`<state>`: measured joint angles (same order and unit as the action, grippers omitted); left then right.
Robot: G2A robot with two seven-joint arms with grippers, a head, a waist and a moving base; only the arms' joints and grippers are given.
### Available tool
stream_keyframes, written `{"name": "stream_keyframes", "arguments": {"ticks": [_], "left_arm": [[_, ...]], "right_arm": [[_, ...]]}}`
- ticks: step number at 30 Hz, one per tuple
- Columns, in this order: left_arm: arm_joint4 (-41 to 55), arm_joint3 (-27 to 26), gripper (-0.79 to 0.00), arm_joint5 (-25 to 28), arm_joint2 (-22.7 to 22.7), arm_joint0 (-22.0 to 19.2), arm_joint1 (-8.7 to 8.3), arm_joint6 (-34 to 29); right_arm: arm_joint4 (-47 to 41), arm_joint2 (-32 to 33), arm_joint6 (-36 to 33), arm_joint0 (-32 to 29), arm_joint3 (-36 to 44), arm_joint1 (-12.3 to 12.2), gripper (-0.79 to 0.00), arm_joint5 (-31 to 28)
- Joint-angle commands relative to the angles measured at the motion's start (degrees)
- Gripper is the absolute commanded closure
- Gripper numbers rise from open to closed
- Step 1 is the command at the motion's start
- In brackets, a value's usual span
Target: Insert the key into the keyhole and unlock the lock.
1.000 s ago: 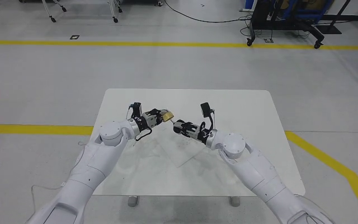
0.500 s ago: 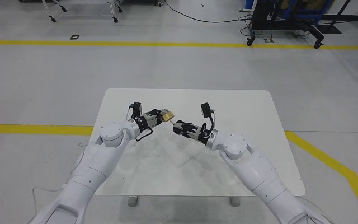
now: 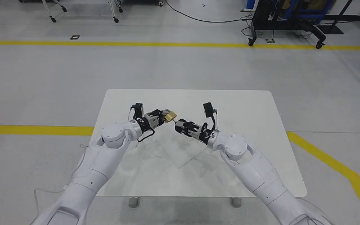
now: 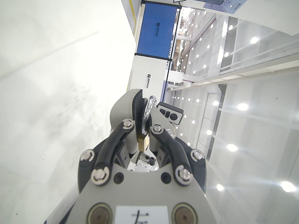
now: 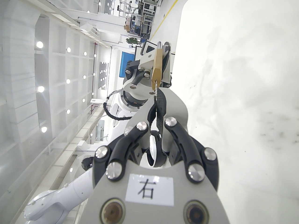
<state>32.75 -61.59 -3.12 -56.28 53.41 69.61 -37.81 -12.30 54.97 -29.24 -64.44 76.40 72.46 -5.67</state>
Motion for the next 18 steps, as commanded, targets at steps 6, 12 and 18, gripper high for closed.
{"name": "stream_keyframes", "arguments": {"ticks": [6, 12, 18], "left_arm": [[-1.44, -1.01, 0.000, 0.01, -0.06, 0.40, 0.17, -0.05], [-1.76, -0.94, 0.000, 0.06, -0.02, 0.54, 0.42, -0.84], [-0.22, 0.12, 0.000, 1.51, 0.03, 0.31, 0.89, -3.19]], "right_arm": [[0.50, -0.09, 0.65, -0.19, 0.10, 0.27, 0.000, 0.21], [-0.28, 0.29, 1.02, 0.52, -1.36, 0.59, 0.000, 0.22], [-2.88, 0.50, -0.26, 1.59, -3.40, 1.06, -0.360, -0.28]]}}
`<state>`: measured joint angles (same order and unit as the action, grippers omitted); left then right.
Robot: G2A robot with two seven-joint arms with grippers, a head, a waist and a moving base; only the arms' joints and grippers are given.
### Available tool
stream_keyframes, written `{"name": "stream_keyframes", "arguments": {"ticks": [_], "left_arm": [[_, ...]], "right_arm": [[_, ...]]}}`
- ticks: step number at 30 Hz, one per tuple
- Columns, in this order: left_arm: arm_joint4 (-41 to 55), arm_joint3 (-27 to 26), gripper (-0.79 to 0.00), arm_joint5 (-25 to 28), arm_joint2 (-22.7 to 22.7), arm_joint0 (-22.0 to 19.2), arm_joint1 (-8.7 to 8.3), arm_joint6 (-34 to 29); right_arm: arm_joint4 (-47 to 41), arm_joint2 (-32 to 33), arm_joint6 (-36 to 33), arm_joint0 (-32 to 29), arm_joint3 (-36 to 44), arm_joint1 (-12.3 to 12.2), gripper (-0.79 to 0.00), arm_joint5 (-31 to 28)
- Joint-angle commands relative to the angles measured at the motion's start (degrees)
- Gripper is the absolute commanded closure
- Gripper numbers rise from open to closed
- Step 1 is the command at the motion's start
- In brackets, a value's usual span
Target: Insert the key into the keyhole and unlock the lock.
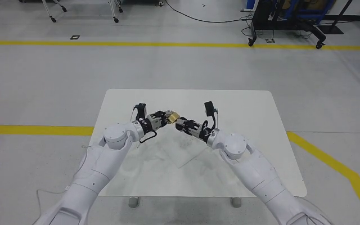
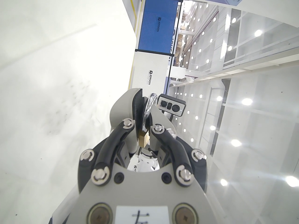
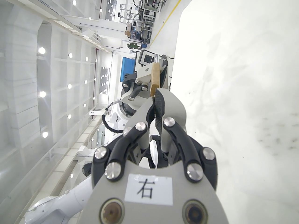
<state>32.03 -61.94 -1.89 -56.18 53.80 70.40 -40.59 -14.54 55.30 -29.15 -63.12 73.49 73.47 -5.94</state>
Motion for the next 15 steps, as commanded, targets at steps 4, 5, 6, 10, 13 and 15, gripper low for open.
{"name": "stream_keyframes", "arguments": {"ticks": [4, 5, 6, 10, 13, 15], "left_arm": [[2.34, 3.39, 0.000, 1.22, -0.35, -0.90, 0.51, -1.57], [2.85, 4.10, 0.000, 1.60, -0.43, -1.12, 0.63, -1.75], [3.29, 4.75, 0.000, 2.09, -0.50, -1.33, 0.75, -1.90], [4.44, 6.68, 0.000, 4.71, -0.63, -1.88, 1.26, -2.04], [4.89, 7.72, 0.000, 6.90, -0.78, -2.05, 1.58, -1.71], [5.64, 8.22, 0.000, 9.09, -1.10, -2.05, 1.80, -1.68]], "right_arm": [[-1.33, 0.26, -0.94, 0.54, -0.96, 0.15, -0.785, -0.19], [-1.33, 0.26, -0.94, 0.54, -0.96, 0.15, -0.785, -0.19], [-1.33, 0.26, -0.94, 0.54, -0.96, 0.15, -0.785, -0.19], [-1.33, 0.26, -0.94, 0.54, -0.96, 0.15, -0.785, -0.19], [-1.33, 0.26, -0.94, 0.54, -0.96, 0.15, -0.785, -0.19], [-1.33, 0.26, -0.94, 0.54, -0.96, 0.15, -0.785, -0.19]]}}
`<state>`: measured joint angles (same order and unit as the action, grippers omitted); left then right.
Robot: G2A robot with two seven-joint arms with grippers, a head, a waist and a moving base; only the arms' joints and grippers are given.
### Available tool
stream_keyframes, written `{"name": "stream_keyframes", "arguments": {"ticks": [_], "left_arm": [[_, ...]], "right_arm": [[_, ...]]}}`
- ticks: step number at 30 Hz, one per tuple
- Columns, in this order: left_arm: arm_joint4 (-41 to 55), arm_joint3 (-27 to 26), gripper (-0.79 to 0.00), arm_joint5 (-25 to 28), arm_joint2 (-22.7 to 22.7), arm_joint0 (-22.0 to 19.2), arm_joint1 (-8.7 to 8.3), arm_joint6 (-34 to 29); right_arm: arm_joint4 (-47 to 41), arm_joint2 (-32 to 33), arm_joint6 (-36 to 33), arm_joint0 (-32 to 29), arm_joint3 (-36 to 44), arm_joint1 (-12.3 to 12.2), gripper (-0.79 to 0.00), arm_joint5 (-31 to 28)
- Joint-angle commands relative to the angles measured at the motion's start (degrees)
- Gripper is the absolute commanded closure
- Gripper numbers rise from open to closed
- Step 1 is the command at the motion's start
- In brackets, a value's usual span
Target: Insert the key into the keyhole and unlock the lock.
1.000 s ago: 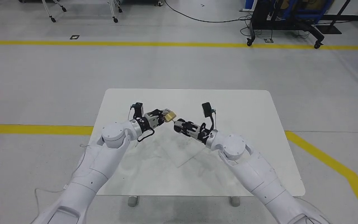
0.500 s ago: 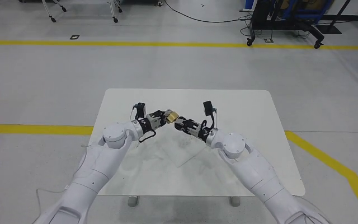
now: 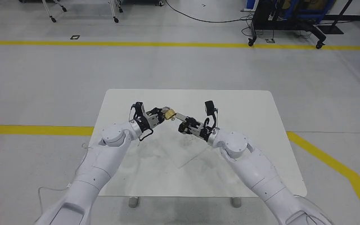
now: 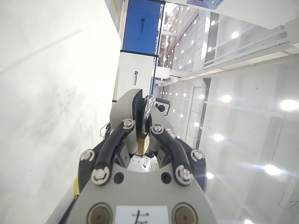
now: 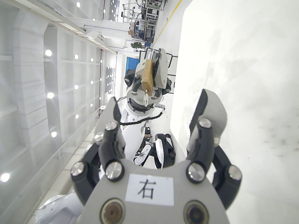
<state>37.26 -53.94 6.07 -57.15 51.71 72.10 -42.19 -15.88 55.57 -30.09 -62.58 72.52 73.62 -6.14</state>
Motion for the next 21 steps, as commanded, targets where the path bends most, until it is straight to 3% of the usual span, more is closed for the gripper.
{"name": "stream_keyframes", "arguments": {"ticks": [1, 7, 8, 9, 10, 18, 21], "left_arm": [[1.48, 0.36, 0.000, 2.27, -0.38, 0.14, 0.24, -0.61], [11.89, 2.99, 0.000, 3.55, -1.39, 0.19, 1.25, -11.01], [13.01, 3.77, 0.000, 3.32, -1.47, -0.12, 1.42, -12.14], [13.52, 4.57, 0.000, 3.36, -1.46, -0.48, 1.57, -12.94], [13.81, 5.28, 0.000, 3.51, -1.39, -0.81, 1.73, -13.53], [14.05, 7.66, 0.000, 5.93, 0.06, -2.16, 3.00, -18.08], [13.75, 8.48, 0.000, 6.52, 0.45, -2.59, 3.35, -19.33]], "right_arm": [[-1.29, -0.02, -1.01, -0.49, 0.68, 0.05, -0.785, -0.35], [-17.01, 2.82, -22.85, 0.98, -2.51, -0.29, -0.773, 0.10], [-19.40, 3.14, -26.01, 1.28, -3.22, -0.28, -0.542, 0.16], [-21.32, 3.45, -28.76, 1.54, -4.01, -0.29, -0.379, 0.29], [-22.30, 3.73, -30.61, 1.80, -4.66, -0.33, -0.332, 0.13], [-23.79, 2.58, -31.72, 3.40, -7.66, 0.21, -0.166, 1.34], [-24.71, 1.74, -31.33, 4.13, -8.85, 0.68, -0.157, 1.29]]}}
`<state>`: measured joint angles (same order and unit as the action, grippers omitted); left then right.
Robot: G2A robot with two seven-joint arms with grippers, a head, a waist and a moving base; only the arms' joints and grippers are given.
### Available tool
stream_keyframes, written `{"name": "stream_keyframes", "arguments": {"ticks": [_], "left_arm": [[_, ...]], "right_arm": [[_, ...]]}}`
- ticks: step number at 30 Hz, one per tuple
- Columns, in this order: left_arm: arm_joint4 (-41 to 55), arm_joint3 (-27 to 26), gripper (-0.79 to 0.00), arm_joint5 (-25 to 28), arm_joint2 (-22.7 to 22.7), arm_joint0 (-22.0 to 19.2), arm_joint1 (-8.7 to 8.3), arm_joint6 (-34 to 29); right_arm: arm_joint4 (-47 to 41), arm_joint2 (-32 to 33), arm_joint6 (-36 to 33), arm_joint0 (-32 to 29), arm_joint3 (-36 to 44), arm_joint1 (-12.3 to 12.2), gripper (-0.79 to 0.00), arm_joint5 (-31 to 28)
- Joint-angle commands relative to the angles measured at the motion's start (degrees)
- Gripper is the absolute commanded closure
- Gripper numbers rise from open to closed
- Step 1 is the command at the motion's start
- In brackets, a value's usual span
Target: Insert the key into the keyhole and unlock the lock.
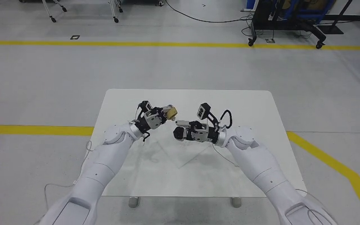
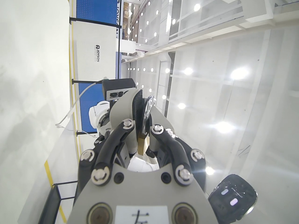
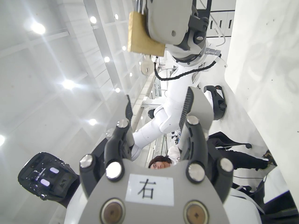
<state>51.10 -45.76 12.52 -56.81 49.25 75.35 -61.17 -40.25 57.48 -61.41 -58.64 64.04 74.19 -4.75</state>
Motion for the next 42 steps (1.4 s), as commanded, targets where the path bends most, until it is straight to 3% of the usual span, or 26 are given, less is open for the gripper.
{"name": "stream_keyframes", "arguments": {"ticks": [1, 15, 19, 21, 22, 32, 42], "left_arm": [[-0.21, 0.61, 0.000, 0.21, 0.17, -0.31, 0.20, -0.51], [-1.80, 2.07, 0.000, 1.00, 0.35, -1.27, 1.14, -2.11], [-2.51, 1.81, 0.000, 1.11, 0.14, -1.21, 1.20, -2.36], [-2.75, 1.72, 0.000, 1.17, -0.02, -1.15, 1.23, -2.37], [-2.89, 1.67, 0.000, 1.12, -0.08, -1.14, 1.24, -2.45], [-3.82, 1.18, 0.000, 1.48, -0.86, -0.81, 1.36, -2.81], [-3.56, -0.34, 0.000, 7.03, -1.66, 0.66, 1.86, -1.58]], "right_arm": [[-0.83, -0.30, -0.07, 0.34, -0.70, 0.24, -0.154, -0.30], [-3.02, 0.16, -1.63, 0.99, -2.93, 0.67, -0.179, -1.11], [-3.64, 0.19, -1.49, 1.36, -3.59, 0.83, -0.145, -0.53], [-3.83, 0.19, -1.51, 1.43, -3.81, 0.90, -0.077, -0.46], [-3.86, 0.18, -1.44, 1.46, -3.93, 0.93, -0.006, -0.37], [-6.08, -0.07, -1.41, 2.25, -5.62, 1.46, 0.000, 2.43], [-10.73, -0.58, -2.31, 3.32, -8.27, 2.37, 0.000, 6.50]]}}
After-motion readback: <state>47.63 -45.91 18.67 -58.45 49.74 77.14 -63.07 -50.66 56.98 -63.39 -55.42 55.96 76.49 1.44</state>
